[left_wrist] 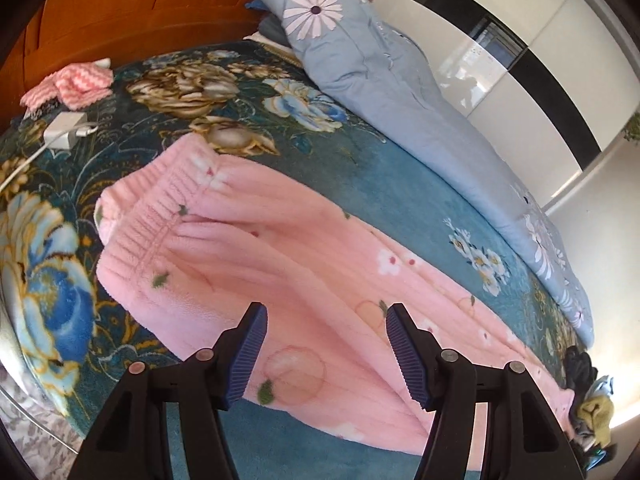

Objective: Fold clothes

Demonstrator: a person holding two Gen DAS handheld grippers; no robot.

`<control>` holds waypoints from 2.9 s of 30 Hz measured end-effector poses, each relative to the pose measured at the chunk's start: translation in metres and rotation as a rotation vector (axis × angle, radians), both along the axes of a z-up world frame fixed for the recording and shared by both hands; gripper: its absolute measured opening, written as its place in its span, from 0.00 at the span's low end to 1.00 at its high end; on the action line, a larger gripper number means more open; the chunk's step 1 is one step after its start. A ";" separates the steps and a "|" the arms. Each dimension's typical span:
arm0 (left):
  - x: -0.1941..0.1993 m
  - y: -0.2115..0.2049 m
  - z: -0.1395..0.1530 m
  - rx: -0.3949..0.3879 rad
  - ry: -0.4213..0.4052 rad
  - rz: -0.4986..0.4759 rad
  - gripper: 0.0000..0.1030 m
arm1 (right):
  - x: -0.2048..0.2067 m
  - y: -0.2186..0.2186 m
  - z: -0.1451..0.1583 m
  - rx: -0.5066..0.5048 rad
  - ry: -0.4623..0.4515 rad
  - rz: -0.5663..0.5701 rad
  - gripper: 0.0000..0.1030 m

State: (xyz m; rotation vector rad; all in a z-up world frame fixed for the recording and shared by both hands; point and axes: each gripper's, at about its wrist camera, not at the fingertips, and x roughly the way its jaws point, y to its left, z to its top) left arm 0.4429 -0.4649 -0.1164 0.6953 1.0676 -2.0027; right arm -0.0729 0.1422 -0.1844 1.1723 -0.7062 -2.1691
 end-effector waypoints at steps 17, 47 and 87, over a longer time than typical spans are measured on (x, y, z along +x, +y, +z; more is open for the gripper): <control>-0.058 -0.036 0.007 -0.031 -0.051 -0.096 0.66 | 0.043 -0.112 0.069 0.370 0.338 0.329 0.29; -0.065 -0.116 -0.077 0.407 0.150 0.219 0.00 | 0.101 -0.331 0.023 0.737 0.559 0.993 0.04; -0.090 -0.137 -0.079 0.480 0.038 0.187 0.49 | 0.097 -0.375 0.009 0.792 0.582 1.091 0.47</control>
